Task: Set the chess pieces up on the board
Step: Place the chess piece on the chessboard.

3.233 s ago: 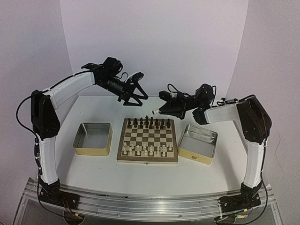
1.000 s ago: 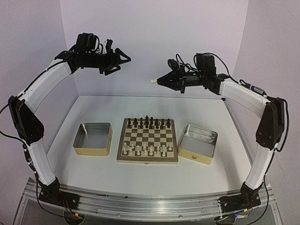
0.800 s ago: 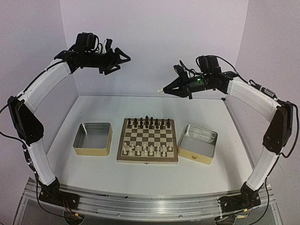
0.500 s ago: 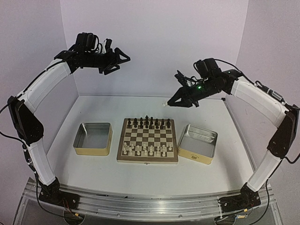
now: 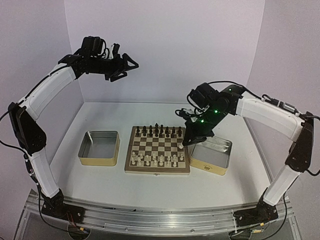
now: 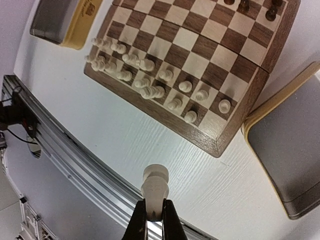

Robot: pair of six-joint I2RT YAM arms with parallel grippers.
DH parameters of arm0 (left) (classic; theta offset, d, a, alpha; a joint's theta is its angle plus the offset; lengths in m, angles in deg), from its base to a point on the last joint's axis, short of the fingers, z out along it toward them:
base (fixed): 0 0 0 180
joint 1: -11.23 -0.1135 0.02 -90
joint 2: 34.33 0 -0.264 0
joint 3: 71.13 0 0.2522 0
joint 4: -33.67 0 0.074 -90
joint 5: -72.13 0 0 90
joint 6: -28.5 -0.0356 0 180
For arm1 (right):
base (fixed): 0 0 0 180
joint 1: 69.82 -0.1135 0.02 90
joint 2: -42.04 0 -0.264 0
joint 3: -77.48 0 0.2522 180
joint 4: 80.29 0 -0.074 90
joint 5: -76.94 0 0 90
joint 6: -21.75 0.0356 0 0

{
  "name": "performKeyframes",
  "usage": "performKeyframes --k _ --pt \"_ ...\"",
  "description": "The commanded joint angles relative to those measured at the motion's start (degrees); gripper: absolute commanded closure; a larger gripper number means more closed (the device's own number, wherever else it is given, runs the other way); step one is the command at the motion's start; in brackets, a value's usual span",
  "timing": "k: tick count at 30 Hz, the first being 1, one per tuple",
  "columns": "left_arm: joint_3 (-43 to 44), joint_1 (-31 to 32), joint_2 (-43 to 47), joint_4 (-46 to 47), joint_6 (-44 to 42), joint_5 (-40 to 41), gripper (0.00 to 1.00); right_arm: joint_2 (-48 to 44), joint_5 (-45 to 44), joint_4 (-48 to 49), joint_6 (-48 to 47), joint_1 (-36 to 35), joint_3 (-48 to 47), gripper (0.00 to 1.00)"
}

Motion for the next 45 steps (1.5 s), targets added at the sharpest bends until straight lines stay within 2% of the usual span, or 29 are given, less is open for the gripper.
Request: performKeyframes --k 1,5,14,19,45 --pt "-0.99 0.11 2.97 -0.71 -1.39 1.41 0.22 0.68 -8.16 -3.36 -1.12 -3.26 2.79 1.0" --pt "-1.99 0.09 3.39 -0.87 -1.66 1.79 0.22 3.28 -10.39 -2.0 -0.27 -4.45 4.26 1.0" --pt "-2.95 0.08 3.79 -0.94 -2.12 2.41 0.22 11.06 -13.08 -1.64 4.78 -4.51 1.14 1.0" --pt "-2.78 0.11 3.72 -0.96 -2.6 3.06 0.22 12.43 -16.09 -1.59 6.67 -4.54 0.78 1.0" --pt "2.21 0.11 -0.51 -2.76 -4.4 3.32 0.22 18.18 -14.12 2.01 6.61 -4.54 1.27 1.0"
